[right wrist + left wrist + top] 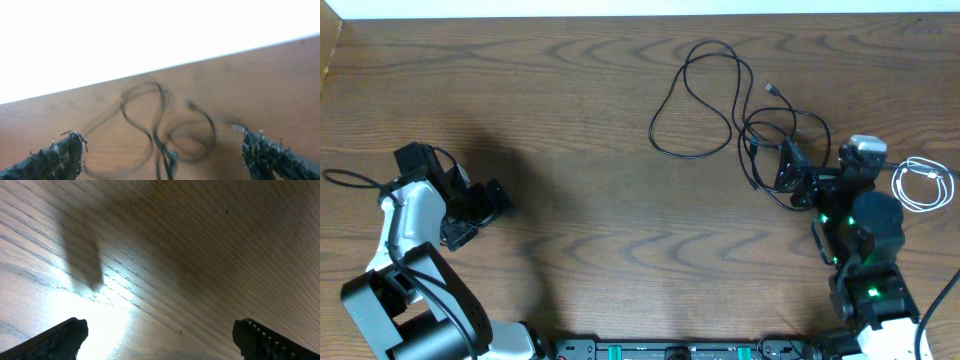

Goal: Untangle cables

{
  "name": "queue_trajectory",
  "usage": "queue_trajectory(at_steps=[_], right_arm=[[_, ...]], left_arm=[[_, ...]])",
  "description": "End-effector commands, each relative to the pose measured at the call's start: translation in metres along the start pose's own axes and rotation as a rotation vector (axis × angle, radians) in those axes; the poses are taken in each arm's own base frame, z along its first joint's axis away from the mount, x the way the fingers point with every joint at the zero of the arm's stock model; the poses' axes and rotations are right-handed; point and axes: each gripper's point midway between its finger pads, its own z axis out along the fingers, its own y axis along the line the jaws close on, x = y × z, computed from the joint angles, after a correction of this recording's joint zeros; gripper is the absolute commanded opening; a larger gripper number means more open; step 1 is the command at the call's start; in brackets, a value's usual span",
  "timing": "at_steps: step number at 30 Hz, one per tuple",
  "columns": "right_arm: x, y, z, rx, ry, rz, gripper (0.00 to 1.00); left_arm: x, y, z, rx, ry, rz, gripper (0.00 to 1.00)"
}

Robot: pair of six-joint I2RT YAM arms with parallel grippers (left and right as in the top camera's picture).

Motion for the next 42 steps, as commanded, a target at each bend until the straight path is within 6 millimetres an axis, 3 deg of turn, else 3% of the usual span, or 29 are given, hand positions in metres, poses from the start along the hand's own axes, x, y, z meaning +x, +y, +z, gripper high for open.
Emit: queue_trajectory(at_steps=[1,6,26,42], right_arm=[[0.001,0.009,-0.005,-0.083,-0.076,-0.005,0.99],[-0.003,0.010,-0.015,-0.123,-0.193,-0.005,0.99],[0.070,-0.012,-0.030,-0.111,-0.126,-0.017,0.99],[0.120,-0.026,-0.043,-0.061,0.069,-0.071,0.99]], left_arm=[[0.003,0.004,0.004,-0.015,0.015,0.011,0.98],[0.003,0.004,0.004,-0.015,0.015,0.011,0.98],[0.003,0.004,0.004,-0.015,0.015,0.011,0.98],[0.003,0.003,0.004,-0.015,0.015,0.011,0.98]])
